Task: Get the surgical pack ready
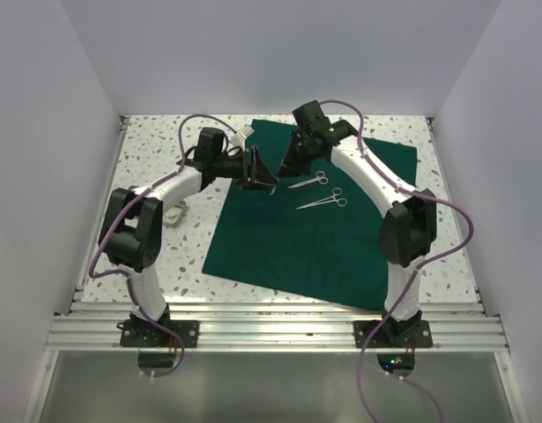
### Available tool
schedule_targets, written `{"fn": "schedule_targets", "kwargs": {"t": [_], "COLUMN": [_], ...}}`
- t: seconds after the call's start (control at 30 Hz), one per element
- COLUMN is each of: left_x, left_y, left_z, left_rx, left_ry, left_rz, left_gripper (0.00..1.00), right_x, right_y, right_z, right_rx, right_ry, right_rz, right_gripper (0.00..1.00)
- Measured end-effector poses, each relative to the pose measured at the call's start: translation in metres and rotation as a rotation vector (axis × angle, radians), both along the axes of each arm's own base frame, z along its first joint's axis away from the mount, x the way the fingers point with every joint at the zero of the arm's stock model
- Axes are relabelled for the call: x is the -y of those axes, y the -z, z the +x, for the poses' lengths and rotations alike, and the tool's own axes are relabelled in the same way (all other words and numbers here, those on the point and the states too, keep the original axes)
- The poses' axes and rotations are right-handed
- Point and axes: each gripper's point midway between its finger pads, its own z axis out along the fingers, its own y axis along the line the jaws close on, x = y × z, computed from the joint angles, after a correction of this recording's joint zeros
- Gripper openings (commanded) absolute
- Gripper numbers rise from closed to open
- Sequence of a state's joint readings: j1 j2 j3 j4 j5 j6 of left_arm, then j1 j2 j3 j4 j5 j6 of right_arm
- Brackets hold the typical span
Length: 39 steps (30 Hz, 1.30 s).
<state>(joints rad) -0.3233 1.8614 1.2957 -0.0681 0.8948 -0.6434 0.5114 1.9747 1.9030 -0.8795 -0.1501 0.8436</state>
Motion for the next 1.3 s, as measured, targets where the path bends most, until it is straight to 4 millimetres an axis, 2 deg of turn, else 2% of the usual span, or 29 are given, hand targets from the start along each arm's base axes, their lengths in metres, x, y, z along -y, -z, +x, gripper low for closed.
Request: {"fn": "schedule_targets", "kwargs": {"t": [0.17, 0.27, 0.4, 0.47, 0.5, 0.6, 0.7, 0.73, 0.8, 0.87, 0.93, 1.03, 1.07, 1.1, 1.17, 1.3], "left_x": [0.004, 0.006, 0.009, 0.010, 0.010, 0.008, -0.003, -0.013, -0.044, -0.090, -0.141, -0.221, -0.242, -0.256, -0.270, -0.291], "left_y": [0.000, 0.002, 0.001, 0.000, 0.000, 0.000, 0.007, 0.013, 0.027, 0.040, 0.043, 0.033, 0.027, 0.023, 0.020, 0.033], "left_z": [0.000, 0.000, -0.002, -0.002, -0.001, 0.002, 0.006, 0.008, 0.011, 0.021, 0.028, 0.031, 0.033, 0.035, 0.036, 0.031], "left_rx": [-0.014, -0.031, -0.040, -0.036, -0.036, -0.029, -0.038, -0.050, -0.096, -0.137, -0.151, -0.130, -0.114, -0.102, -0.104, -0.177], "left_ry": [0.005, 0.013, 0.031, 0.033, 0.032, 0.023, -0.017, -0.051, -0.145, -0.298, -0.468, -0.735, -0.809, -0.867, -0.938, -1.062], "left_rz": [-0.011, -0.025, -0.044, -0.048, -0.048, -0.046, -0.031, -0.016, 0.025, 0.091, 0.145, 0.224, 0.254, 0.282, 0.329, 0.421], "left_gripper": [0.53, 0.33, 0.13, 0.00, 0.00, 0.00, 0.00, 0.00, 0.00, 0.00, 0.00, 0.00, 0.00, 0.00, 0.00, 0.00], "right_x": [-0.002, -0.003, -0.004, -0.005, -0.006, -0.007, -0.004, -0.001, 0.011, 0.028, 0.046, 0.073, 0.081, 0.090, 0.100, 0.105], "right_y": [-0.002, 0.005, 0.013, 0.014, 0.015, 0.014, 0.013, 0.013, 0.015, 0.019, 0.028, 0.052, 0.060, 0.067, 0.074, 0.077], "right_z": [0.002, 0.003, 0.005, 0.007, 0.008, 0.012, 0.018, 0.021, 0.025, 0.030, 0.035, 0.032, 0.030, 0.028, 0.025, 0.021], "right_rx": [0.003, -0.007, -0.025, -0.031, -0.033, -0.038, -0.039, -0.040, -0.046, -0.060, -0.082, -0.151, -0.177, -0.200, -0.231, -0.243], "right_ry": [-0.003, -0.003, -0.003, -0.003, -0.004, -0.002, 0.013, 0.022, 0.052, 0.091, 0.138, 0.200, 0.221, 0.240, 0.269, 0.298], "right_rz": [0.006, -0.001, -0.011, -0.014, -0.016, -0.024, -0.049, -0.062, -0.093, -0.123, -0.144, -0.176, -0.191, -0.209, -0.236, -0.274], "right_gripper": [0.00, 0.00, 0.02, 0.11, 0.24, 0.35, 0.52, 0.63, 0.76, 0.86, 0.86, 0.84, 0.82, 0.80, 0.79, 0.78]}}
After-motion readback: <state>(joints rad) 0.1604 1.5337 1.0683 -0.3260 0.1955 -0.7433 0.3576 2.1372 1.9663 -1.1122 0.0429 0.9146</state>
